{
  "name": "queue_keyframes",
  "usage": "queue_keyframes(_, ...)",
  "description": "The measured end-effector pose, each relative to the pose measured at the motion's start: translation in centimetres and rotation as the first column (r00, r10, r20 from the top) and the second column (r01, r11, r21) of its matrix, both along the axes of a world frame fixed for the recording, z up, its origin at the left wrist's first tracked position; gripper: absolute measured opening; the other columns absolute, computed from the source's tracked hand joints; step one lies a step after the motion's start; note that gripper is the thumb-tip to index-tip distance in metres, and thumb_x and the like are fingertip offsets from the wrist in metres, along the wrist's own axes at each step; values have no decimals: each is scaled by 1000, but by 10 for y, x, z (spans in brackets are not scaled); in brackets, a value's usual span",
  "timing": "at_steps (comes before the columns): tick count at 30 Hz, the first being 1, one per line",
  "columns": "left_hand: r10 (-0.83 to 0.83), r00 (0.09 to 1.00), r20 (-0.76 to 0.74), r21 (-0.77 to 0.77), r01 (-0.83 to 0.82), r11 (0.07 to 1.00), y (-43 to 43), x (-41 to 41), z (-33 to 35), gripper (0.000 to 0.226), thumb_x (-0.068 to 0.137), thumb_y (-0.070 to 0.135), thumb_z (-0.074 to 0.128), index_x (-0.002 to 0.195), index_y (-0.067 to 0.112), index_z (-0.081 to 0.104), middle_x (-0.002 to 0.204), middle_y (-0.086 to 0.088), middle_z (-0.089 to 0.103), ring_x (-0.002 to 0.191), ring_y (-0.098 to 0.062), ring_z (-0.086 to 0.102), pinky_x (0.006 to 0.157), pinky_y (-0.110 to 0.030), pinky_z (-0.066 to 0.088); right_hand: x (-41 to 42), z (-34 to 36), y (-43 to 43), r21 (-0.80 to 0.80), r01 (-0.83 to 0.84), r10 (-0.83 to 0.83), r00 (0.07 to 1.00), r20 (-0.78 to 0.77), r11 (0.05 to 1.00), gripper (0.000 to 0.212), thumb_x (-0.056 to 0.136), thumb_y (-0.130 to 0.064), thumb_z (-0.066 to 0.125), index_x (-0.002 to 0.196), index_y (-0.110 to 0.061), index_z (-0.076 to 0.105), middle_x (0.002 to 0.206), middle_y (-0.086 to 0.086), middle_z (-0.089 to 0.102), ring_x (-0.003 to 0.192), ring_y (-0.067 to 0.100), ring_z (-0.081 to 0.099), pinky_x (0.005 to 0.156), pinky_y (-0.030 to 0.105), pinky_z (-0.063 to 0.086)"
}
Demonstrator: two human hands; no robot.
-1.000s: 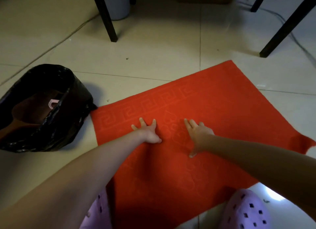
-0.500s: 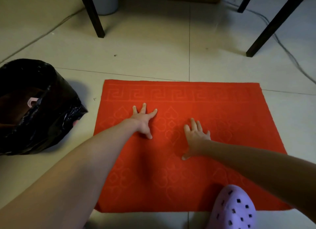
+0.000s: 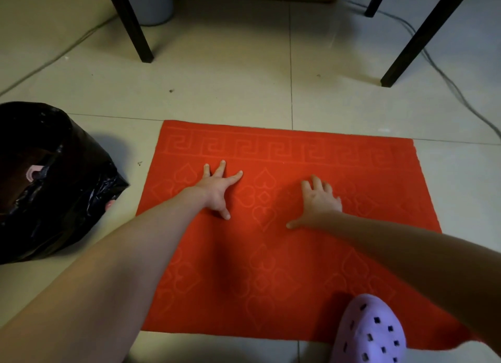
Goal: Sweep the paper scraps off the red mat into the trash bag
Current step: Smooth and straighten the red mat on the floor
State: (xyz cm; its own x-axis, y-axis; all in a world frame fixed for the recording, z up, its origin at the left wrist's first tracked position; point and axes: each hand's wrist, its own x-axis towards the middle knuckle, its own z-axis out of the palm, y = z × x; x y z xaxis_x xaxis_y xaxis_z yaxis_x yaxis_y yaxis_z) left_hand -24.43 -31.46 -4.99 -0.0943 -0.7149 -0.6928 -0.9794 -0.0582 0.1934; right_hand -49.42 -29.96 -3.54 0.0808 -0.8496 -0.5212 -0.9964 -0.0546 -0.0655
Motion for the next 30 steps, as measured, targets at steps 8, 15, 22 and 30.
queue_keyframes(8,-28,999,19,-10,29,1000,0,4,-2,122,66,34,86,146,53,-4,157,3,-28,142,-38,-24,115,-59,11,-9,-7,1,218,-14,24,999,-41,976,145,51,-56,85,149,-25,-16,157,7,-22,144,41,-10,106,60,31)
queue_keyframes(15,-7,1000,20,-27,7,1000,2,1,-1,122,65,32,86,147,52,-2,157,3,-26,142,-38,-23,115,-61,12,-7,-10,0,261,10,-6,1000,-17,965,148,52,-51,87,148,-22,-22,154,9,-28,141,45,-18,110,63,23)
queue_keyframes(22,6,1000,21,-17,-5,1000,5,-2,2,121,67,30,85,147,52,-3,157,3,-28,142,-37,-24,115,-61,12,-6,-11,-2,289,22,-20,1000,-8,957,148,54,-48,87,147,-23,-25,152,9,-33,139,44,-24,111,63,18)
queue_keyframes(30,-3,999,41,8,3,1000,6,-4,3,121,69,31,84,147,51,-7,156,3,-31,142,-38,-25,115,-60,11,-11,-11,-3,274,8,-14,1000,20,962,146,53,-48,87,148,-24,-22,153,8,-32,140,43,-23,111,63,19)
